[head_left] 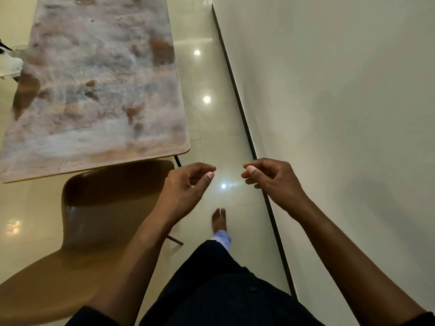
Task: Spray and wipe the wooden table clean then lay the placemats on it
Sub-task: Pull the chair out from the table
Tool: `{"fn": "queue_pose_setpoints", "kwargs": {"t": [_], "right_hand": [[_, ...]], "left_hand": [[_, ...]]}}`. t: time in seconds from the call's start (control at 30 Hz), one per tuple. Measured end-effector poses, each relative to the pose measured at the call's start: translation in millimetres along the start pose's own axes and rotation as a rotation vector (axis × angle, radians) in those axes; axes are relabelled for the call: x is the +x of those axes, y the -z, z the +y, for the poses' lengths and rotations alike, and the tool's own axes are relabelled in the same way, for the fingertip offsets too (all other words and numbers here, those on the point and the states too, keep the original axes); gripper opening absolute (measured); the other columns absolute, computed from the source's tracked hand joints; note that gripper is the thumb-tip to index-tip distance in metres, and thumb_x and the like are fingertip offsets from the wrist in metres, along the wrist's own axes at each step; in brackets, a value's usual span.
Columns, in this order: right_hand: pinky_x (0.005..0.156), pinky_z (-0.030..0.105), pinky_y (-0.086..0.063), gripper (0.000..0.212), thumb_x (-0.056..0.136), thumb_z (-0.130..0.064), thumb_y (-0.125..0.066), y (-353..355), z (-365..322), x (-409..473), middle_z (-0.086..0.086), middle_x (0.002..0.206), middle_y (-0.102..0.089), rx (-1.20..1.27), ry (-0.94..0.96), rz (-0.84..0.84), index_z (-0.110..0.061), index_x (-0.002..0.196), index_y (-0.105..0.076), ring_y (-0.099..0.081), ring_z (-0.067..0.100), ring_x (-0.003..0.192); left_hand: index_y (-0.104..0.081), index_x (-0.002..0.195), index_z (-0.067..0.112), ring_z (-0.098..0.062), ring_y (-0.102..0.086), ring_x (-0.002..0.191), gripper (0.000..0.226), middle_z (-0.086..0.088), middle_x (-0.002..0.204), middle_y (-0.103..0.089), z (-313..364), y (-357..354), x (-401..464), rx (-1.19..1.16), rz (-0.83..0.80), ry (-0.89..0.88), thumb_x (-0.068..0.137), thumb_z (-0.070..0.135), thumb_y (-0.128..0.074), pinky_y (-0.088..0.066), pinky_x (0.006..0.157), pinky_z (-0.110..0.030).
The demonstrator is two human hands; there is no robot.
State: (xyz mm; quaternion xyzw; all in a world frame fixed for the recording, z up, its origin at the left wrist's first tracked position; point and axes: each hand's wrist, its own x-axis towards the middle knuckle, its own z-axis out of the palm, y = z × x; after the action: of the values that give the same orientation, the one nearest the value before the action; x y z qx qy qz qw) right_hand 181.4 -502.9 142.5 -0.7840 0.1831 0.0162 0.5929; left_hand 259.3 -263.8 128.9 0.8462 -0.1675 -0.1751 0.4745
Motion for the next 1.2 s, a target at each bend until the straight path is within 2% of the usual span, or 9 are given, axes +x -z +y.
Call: {"fn": "queue_pose_setpoints", "kwargs": {"t": [0.1,0.23,0.33,0.5,0.67,0.77,0.9,1.03,1.2], "right_hand": [[0.074,0.017,-0.056,0.018,0.103,-0.019,-0.066,14.4,-5.9,49.2,0.003,0.096,-0.081,-0.022,0.007,-0.023,-0.011,0.115,-0.076,-0.078,0.015,0.088],[0.081,0.023,-0.06,0.02,0.103,-0.024,-0.066,34.1,-21.8,134.0,-0.001,0.097,-0.08,-0.081,0.03,-0.034,-0.013,0.116,-0.076,-0.077,0.013,0.089],[0.082,0.025,-0.06,0.02,0.103,-0.024,-0.066,47.4,-36.3,191.5,-0.001,0.097,-0.08,-0.106,-0.001,-0.026,-0.013,0.115,-0.076,-0.077,0.012,0.088],[0.074,0.021,-0.055,0.016,0.103,-0.022,-0.066,62.7,-56.9,294.4,0.002,0.095,-0.08,-0.082,-0.043,-0.007,-0.012,0.11,-0.076,-0.078,0.016,0.086],[0.081,0.039,-0.06,0.017,0.103,-0.023,-0.065,68.0,-77.4,391.0,0.003,0.095,-0.08,-0.045,-0.064,-0.022,-0.011,0.11,-0.076,-0.078,0.018,0.087],[0.083,0.04,-0.06,0.017,0.103,-0.024,-0.065,68.3,-86.2,458.5,0.002,0.095,-0.081,-0.058,-0.06,-0.058,-0.012,0.11,-0.076,-0.078,0.017,0.088],[0.075,0.031,-0.057,0.017,0.103,-0.025,-0.067,72.0,-102.2,570.5,0.001,0.096,-0.081,-0.092,-0.016,-0.15,-0.014,0.112,-0.076,-0.078,0.016,0.088],[0.079,0.037,-0.06,0.017,0.102,-0.024,-0.067,72.4,-132.5,687.7,0.002,0.096,-0.081,-0.108,0.033,-0.23,-0.013,0.112,-0.076,-0.078,0.017,0.088],[0.08,0.037,-0.061,0.017,0.102,-0.026,-0.067,65.5,-176.0,814.2,0.0,0.095,-0.081,-0.121,0.075,-0.366,-0.014,0.109,-0.077,-0.078,0.016,0.087]], "left_hand": [[-0.077,0.122,0.032,0.004,-0.071,0.104,0.022,0.019,0.111,-0.077,3.5,-7.0,51.2,-0.021,0.015,-0.002,0.103,0.036,-0.066,-0.06,0.094,-0.029],[-0.076,0.123,0.033,0.0,-0.071,0.108,0.022,0.015,0.114,-0.077,8.1,-8.9,136.7,-0.073,0.011,0.015,0.103,0.035,-0.066,-0.062,0.097,-0.037],[-0.077,0.122,0.032,-0.001,-0.072,0.108,0.021,0.014,0.113,-0.078,17.3,-2.1,196.0,-0.094,0.004,0.024,0.103,0.032,-0.066,-0.06,0.099,-0.038],[-0.078,0.119,0.032,0.002,-0.072,0.105,0.02,0.018,0.109,-0.078,26.2,19.1,289.4,-0.065,-0.008,0.029,0.103,0.033,-0.067,-0.061,0.097,-0.035],[-0.078,0.12,0.032,0.002,-0.072,0.105,0.02,0.018,0.109,-0.078,32.9,46.3,366.6,-0.09,0.039,0.064,0.104,0.031,-0.067,-0.06,0.097,-0.033],[-0.078,0.119,0.031,0.002,-0.072,0.105,0.02,0.018,0.108,-0.079,32.4,57.7,418.9,-0.122,0.098,0.088,0.103,0.03,-0.067,-0.06,0.097,-0.032],[-0.078,0.115,0.035,-0.003,-0.074,0.103,0.017,0.016,0.106,-0.08,22.5,72.3,499.2,-0.19,0.167,0.17,0.102,0.031,-0.068,-0.06,0.097,-0.037],[-0.078,0.114,0.037,-0.004,-0.074,0.104,0.016,0.014,0.106,-0.08,21.0,89.1,568.2,-0.206,0.245,0.275,0.102,0.03,-0.069,-0.06,0.099,-0.04],[-0.077,0.114,0.035,-0.007,-0.074,0.108,0.016,0.01,0.107,-0.081,30.2,113.8,658.6,-0.326,0.354,0.369,0.103,0.026,-0.067,-0.058,0.103,-0.043]]}}
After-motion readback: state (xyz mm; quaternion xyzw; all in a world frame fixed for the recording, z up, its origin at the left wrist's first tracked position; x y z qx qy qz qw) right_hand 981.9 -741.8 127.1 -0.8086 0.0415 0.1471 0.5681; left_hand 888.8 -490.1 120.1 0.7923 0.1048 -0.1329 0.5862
